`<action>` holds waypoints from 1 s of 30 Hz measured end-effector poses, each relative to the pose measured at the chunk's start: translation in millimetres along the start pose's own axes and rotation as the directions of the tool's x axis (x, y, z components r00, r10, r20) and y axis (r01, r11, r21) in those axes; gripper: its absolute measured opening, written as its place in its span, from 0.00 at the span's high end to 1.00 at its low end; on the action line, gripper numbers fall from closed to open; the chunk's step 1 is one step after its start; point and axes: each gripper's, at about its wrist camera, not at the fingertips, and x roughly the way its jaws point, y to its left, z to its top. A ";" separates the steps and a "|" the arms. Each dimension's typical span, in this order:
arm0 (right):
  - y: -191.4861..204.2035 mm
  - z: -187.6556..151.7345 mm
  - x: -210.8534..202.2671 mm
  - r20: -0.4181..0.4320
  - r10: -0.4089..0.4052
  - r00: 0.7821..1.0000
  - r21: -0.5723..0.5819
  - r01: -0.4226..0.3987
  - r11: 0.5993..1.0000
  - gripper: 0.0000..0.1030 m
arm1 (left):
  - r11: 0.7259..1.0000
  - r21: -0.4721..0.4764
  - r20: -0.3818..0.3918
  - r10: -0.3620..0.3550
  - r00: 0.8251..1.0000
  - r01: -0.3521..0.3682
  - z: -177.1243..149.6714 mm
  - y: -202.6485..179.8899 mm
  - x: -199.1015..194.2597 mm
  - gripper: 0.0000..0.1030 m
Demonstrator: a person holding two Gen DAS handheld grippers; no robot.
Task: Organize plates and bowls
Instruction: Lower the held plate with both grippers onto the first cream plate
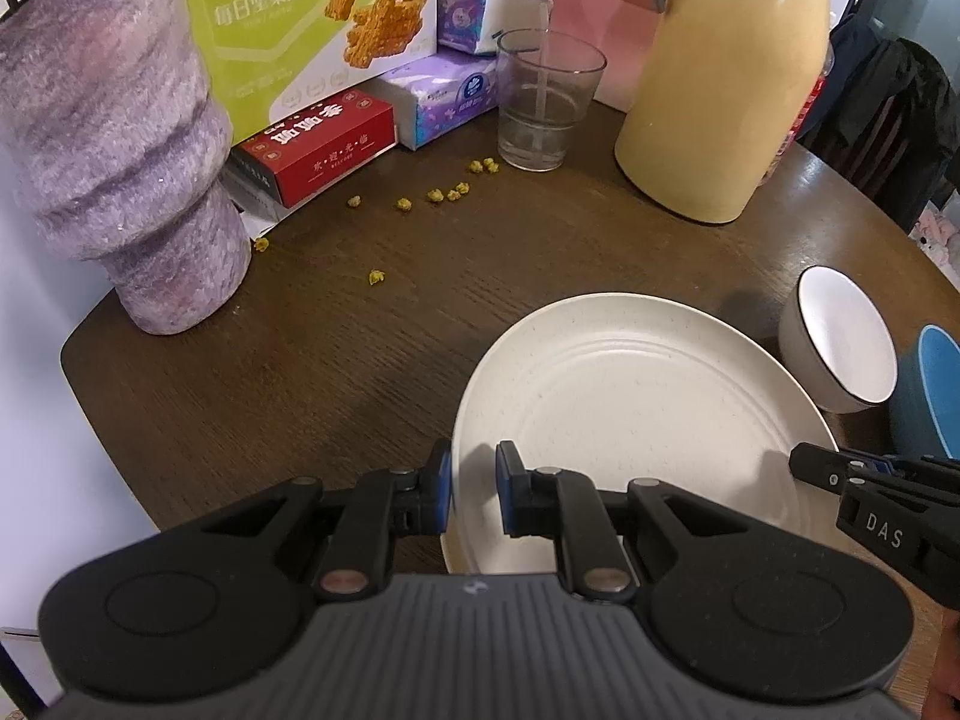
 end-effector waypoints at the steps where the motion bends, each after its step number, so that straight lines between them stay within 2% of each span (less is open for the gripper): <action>1: 0.5 0.1 1.7 -0.004 -0.001 1.000 -0.003 0.001 1.000 0.88 | 1.000 0.000 0.000 0.001 1.000 -0.001 0.0 -0.1 1.3 0.85; 17: -0.3 -0.2 18.0 -0.035 -0.012 0.999 -0.010 0.011 1.000 0.88 | 1.000 0.014 -0.018 -0.001 1.000 0.001 -5.3 -3.5 20.6 0.86; 30: 3.7 -4.4 24.8 -0.039 -0.023 0.999 -0.034 0.022 0.999 0.88 | 0.999 0.038 -0.016 0.024 1.000 -0.024 -9.6 -6.0 28.4 0.85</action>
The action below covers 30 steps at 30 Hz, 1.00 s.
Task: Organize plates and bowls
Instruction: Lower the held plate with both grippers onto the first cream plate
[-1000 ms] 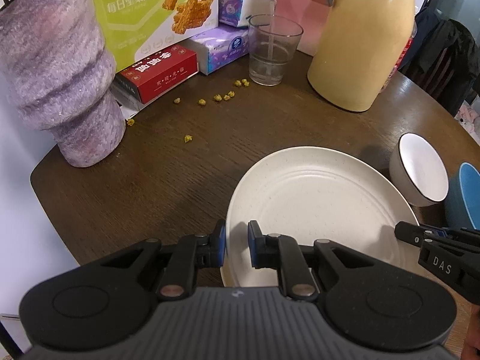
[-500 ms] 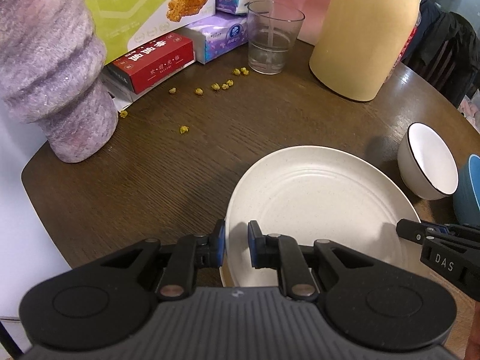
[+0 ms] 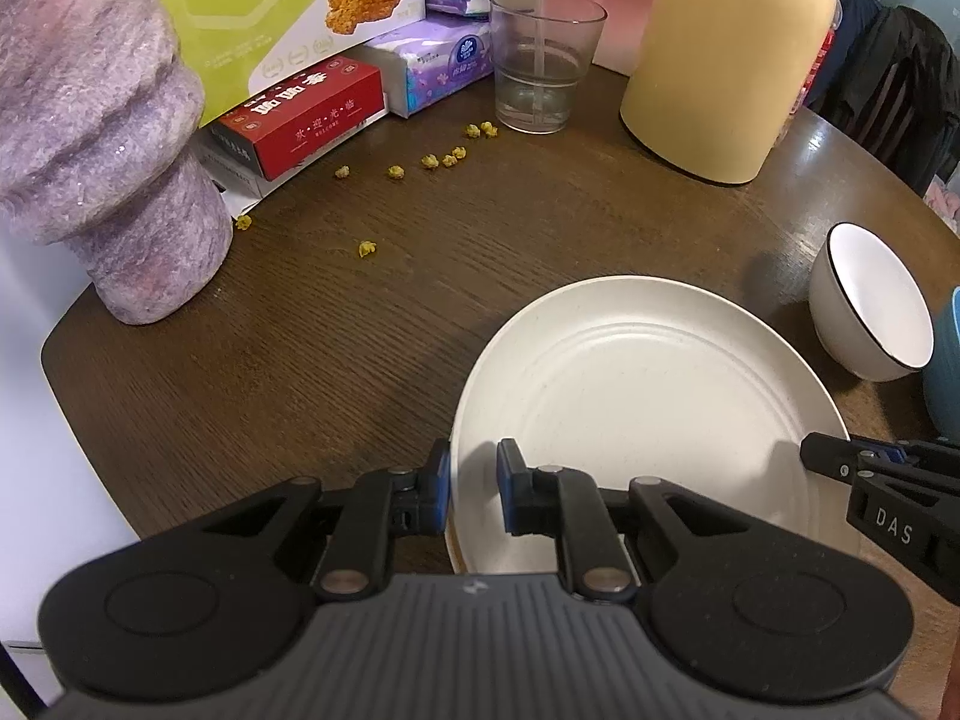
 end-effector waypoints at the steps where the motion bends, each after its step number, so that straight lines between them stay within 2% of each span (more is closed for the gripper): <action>1: 0.5 -0.5 0.3 0.000 -0.002 1.000 -0.005 0.002 1.000 0.88 | 1.000 0.002 0.000 0.002 1.000 -0.002 -0.4 -0.5 0.6 0.85; 16: 3.8 -5.8 1.7 0.010 -0.021 1.000 -0.046 0.022 0.999 0.88 | 0.999 0.037 0.030 0.034 0.999 -0.035 -5.6 -8.0 3.8 0.84; 30: 5.5 -9.2 2.3 0.020 -0.031 0.999 -0.069 0.033 0.997 0.87 | 0.990 0.105 0.057 0.089 0.994 -0.095 -10.0 -19.0 5.3 0.82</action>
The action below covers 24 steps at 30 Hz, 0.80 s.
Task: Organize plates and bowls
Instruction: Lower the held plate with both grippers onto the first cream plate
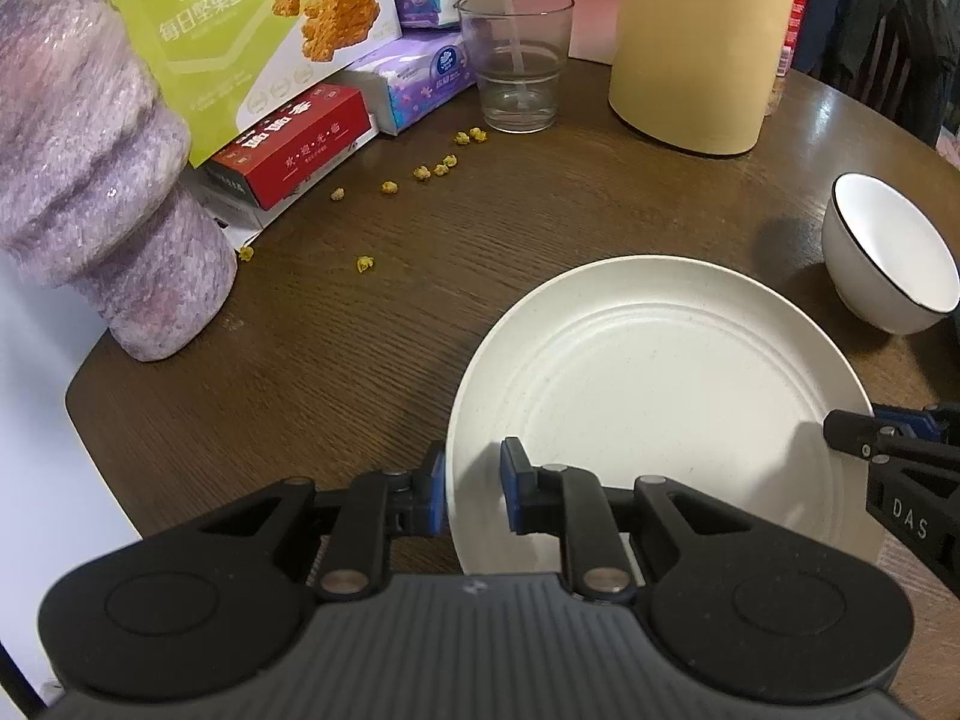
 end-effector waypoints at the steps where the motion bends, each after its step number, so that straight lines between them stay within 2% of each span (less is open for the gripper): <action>1: 0.2 -0.1 0.1 0.001 -0.001 1.000 -0.001 0.001 1.000 0.87 | 1.000 0.002 0.001 0.002 1.000 -0.002 -0.2 -0.3 0.3 0.82; 24: 5.3 -5.4 -1.6 0.036 -0.022 0.999 -0.033 0.023 0.999 0.88 | 0.998 0.036 0.017 0.058 0.998 -0.059 -5.3 -6.7 6.1 0.82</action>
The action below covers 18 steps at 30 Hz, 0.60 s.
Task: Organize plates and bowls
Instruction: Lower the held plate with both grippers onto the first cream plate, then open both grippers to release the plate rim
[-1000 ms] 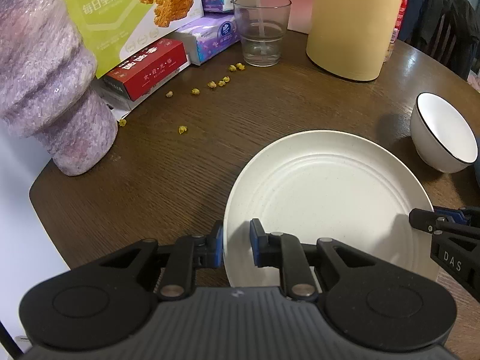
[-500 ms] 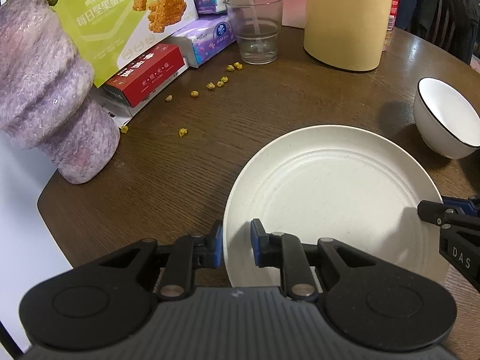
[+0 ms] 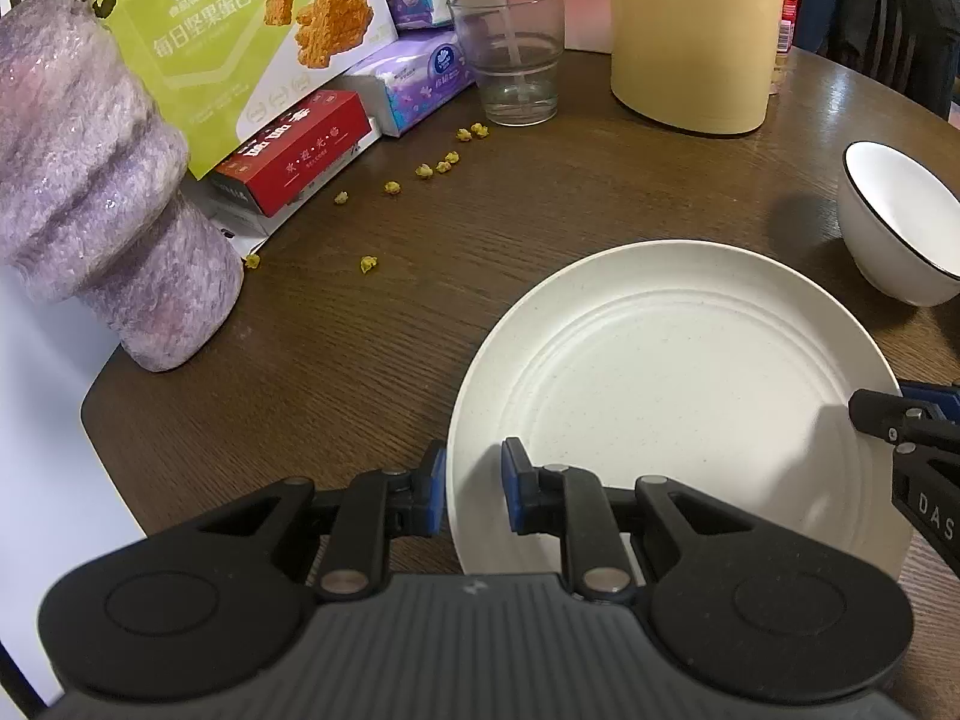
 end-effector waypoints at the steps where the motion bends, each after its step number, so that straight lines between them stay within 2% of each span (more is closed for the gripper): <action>1: 0.2 -0.1 0.0 0.001 0.000 1.000 -0.001 0.000 1.000 0.88 | 1.000 -0.002 0.000 0.001 1.000 -0.001 0.0 0.1 0.1 0.82; 10: 1.3 0.6 0.9 0.003 -0.007 1.000 0.000 0.007 1.000 0.87 | 1.000 -0.008 -0.001 0.001 1.000 -0.001 0.1 0.8 1.8 0.82; 13: -0.5 2.3 0.9 -0.008 0.004 1.000 0.014 -0.003 1.000 0.86 | 1.000 -0.012 -0.013 -0.018 1.000 0.018 1.3 2.8 2.0 0.77; 15: -3.3 3.8 1.2 -0.017 0.016 1.000 0.029 -0.015 0.999 0.85 | 0.999 -0.019 -0.024 -0.050 0.998 0.050 1.9 5.1 2.3 0.63; 18: -8.1 7.0 0.1 -0.025 0.035 0.999 0.054 -0.033 0.998 0.84 | 0.997 -0.038 -0.022 -0.065 0.998 0.064 3.1 8.8 -0.8 0.53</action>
